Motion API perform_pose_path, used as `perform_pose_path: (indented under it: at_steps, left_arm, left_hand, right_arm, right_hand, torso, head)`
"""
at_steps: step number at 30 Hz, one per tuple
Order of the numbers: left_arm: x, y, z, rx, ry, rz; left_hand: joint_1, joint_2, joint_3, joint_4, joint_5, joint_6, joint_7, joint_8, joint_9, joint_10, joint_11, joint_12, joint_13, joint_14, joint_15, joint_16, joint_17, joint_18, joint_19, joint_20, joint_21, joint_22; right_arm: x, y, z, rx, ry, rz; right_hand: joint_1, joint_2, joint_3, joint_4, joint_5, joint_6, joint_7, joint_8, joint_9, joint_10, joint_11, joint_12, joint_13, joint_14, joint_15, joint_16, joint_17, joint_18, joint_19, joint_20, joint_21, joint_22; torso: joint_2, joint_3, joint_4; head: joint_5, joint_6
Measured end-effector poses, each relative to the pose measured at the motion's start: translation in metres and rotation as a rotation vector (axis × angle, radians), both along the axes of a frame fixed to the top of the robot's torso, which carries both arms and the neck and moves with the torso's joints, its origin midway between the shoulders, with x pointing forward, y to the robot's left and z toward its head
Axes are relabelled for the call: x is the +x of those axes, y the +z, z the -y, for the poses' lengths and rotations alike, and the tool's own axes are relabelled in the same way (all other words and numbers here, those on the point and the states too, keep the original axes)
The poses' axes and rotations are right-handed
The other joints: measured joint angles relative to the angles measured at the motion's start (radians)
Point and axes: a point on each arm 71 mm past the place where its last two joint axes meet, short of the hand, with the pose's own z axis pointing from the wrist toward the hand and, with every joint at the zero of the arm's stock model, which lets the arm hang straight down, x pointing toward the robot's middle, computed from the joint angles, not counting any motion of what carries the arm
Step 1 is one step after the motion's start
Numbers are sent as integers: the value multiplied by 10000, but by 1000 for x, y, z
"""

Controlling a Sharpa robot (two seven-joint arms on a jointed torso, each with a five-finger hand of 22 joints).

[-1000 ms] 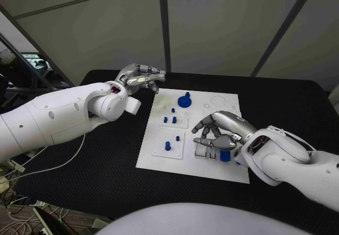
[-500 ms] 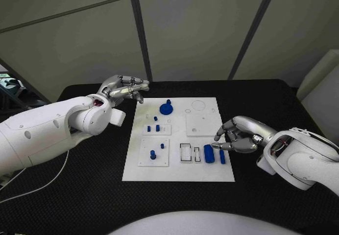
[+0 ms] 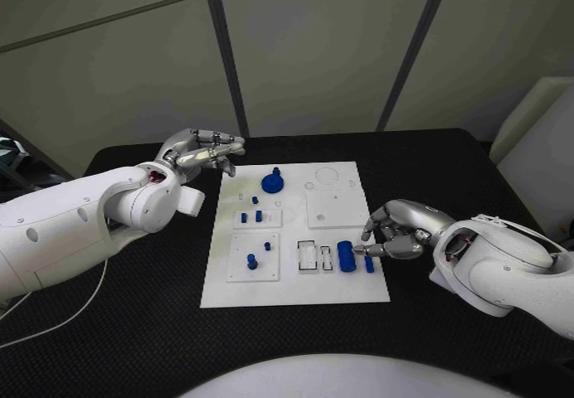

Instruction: Assemble the parts on the task board

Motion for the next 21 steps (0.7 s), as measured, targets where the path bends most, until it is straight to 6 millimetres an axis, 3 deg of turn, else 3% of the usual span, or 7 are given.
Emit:
perform_pose_path:
  at_steps: [12,21]
  left_arm:
    - [-1,-1,-2,12,27,-14]
    - [-1,-2,-5,40,87,-27]
  left_hand:
    - [0,0,0,0,0,0,0,0,0,0,0,0,0,0,0,0,1,1,0,0,0,1]
    - [-40,40,0,0,0,0,0,0,0,0,0,39,0,0,0,0,1,0,0,0,0,-11]
  right_arm:
    - [3,-20,-19,-441,69,-34]
    - [4,-28,-27,-511,79,-254]
  right_hand:
    - [-53,54,-78,22,0,0,0,126,77,56,56,76,105,0,1,41,-1,-1,-1,0,33,79]
    - [-157,159,-126,30,-1,0,0,184,121,56,56,75,115,0,1,40,-2,0,-1,0,33,73]
  torso:
    - [25,-20,-7]
    - [25,-33,25]
  head:
    - [55,-62]
    - [94,-125]
